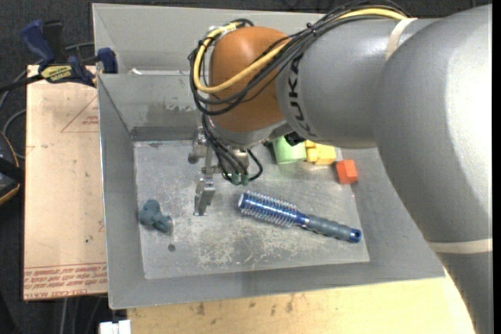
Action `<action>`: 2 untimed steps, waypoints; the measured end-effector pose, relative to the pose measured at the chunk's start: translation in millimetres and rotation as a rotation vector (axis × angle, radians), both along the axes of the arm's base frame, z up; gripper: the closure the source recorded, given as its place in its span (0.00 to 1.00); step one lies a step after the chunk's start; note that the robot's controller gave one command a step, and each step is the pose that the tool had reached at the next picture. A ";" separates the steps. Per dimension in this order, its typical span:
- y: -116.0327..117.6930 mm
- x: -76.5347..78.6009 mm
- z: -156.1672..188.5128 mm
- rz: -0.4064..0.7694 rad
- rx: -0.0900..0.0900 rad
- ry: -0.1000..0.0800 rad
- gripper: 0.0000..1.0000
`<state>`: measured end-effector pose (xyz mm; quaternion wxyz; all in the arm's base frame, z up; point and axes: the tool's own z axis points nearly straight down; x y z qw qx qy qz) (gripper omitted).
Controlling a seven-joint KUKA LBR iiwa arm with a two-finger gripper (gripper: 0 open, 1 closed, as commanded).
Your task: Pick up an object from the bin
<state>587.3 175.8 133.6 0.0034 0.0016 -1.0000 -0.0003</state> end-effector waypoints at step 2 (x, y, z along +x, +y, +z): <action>70.7 -47.0 -38.3 0.105 0.003 -0.011 0.00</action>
Offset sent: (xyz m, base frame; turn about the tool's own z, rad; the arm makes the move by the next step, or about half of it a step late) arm -0.0700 0.0615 -0.0636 -0.1731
